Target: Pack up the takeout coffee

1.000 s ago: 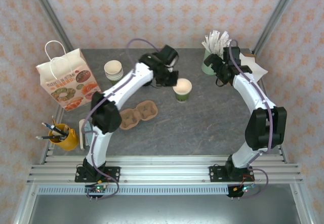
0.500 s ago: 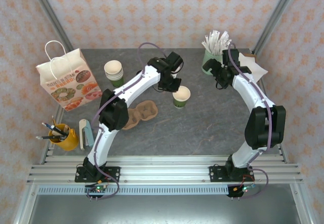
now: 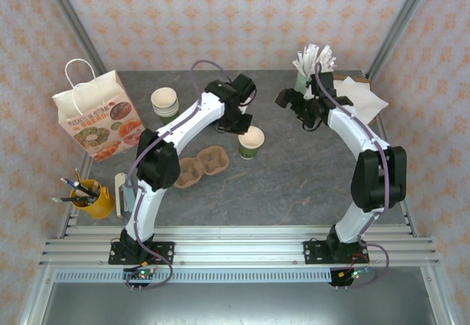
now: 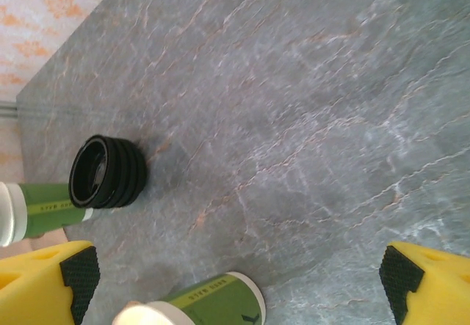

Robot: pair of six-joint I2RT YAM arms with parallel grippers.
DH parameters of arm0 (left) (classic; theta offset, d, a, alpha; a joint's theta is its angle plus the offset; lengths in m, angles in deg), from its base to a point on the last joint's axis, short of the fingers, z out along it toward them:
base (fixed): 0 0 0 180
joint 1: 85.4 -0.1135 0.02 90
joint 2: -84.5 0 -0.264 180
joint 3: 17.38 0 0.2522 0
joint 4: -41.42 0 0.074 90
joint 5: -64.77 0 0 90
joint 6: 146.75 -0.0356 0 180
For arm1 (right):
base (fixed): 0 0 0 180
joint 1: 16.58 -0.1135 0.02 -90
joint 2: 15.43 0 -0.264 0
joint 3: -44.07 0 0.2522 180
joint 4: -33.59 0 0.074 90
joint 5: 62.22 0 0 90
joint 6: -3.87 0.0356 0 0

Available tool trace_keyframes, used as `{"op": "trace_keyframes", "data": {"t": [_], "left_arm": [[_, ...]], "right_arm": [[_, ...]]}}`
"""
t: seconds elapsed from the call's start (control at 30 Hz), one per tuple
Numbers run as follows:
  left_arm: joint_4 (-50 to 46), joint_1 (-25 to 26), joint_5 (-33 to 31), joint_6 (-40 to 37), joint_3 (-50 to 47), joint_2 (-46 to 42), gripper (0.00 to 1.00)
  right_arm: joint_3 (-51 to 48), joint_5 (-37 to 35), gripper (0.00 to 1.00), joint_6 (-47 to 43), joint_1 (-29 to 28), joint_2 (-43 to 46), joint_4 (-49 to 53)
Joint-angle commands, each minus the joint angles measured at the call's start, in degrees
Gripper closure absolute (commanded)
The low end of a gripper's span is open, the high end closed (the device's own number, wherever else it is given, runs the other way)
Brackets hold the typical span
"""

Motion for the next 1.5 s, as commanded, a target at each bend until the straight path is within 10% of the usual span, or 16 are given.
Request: {"op": "trace_keyframes", "data": {"t": [0.0,0.1,0.37,0.7,1.07,1.47], "left_arm": [[-4.00,-0.74,-1.38,-2.27,0.39,-2.60,0.77],[-3.82,-2.31,0.02,-2.12,0.50,-3.61,0.43],[-2.91,-9.80,-1.22,9.99,3.58,-6.85,0.31],[-0.04,-14.56,-12.23,49.63,4.29,-0.40,0.30],[-8.33,-13.75,-18.85,64.62,11.17,7.03,0.37],[-7.33,-13.81,-19.32,63.08,16.77,14.74,0.37]], "right_arm": [[2.44,1.45,0.01,-1.45,-0.15,-0.40,-0.80],[2.50,1.17,0.01,-1.72,-0.15,-0.40,-0.47],[2.79,-1.52,0.01,-1.01,-0.20,0.12,-0.19],[3.77,-3.95,0.01,-0.35,-0.41,-0.74,-0.45],[4.87,-5.07,0.01,-1.38,-0.45,-1.39,0.73],[7.81,-4.92,0.01,-2.94,-0.49,-2.71,2.62]]}}
